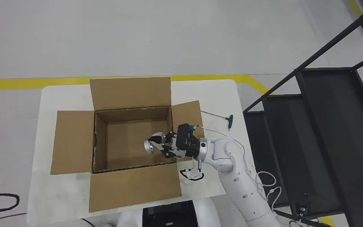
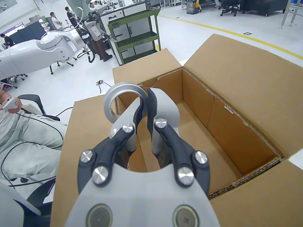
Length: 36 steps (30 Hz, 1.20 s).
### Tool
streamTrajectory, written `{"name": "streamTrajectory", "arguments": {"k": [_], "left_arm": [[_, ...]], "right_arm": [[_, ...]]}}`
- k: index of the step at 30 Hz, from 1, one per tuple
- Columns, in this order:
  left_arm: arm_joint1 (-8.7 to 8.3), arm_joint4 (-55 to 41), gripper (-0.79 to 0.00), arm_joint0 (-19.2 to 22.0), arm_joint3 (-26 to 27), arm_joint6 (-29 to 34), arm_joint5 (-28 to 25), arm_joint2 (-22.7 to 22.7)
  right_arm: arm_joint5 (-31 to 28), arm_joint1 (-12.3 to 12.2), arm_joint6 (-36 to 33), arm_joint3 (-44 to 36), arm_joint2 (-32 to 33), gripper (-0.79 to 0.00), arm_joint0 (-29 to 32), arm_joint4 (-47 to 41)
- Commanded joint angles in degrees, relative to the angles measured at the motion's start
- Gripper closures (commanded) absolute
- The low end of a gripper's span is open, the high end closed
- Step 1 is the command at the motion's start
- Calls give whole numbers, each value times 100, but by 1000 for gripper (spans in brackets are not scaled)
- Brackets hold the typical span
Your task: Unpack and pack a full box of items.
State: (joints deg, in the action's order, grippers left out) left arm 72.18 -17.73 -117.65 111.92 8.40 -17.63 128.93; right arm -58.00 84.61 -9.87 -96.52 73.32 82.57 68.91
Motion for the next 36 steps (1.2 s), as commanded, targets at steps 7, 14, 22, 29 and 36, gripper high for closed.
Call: {"name": "streamTrajectory", "arguments": {"k": [7,14,22,29,36], "left_arm": [[0,0,-785,1,0,0,1,0],[0,0,-785,1,0,0,1,0],[0,0,-785,1,0,0,1,0],[0,0,-785,1,0,0,1,0],[0,0,-785,1,0,0,1,0]], "right_arm": [[0,-65,-161,-40,70,0,30,-204],[0,-368,-865,-657,662,0,330,-1550],[64,-727,-1274,-387,2088,0,665,-2945],[339,-909,-1284,12,3096,0,939,-3308],[457,-1044,-1622,445,3432,0,1157,-2872]]}}
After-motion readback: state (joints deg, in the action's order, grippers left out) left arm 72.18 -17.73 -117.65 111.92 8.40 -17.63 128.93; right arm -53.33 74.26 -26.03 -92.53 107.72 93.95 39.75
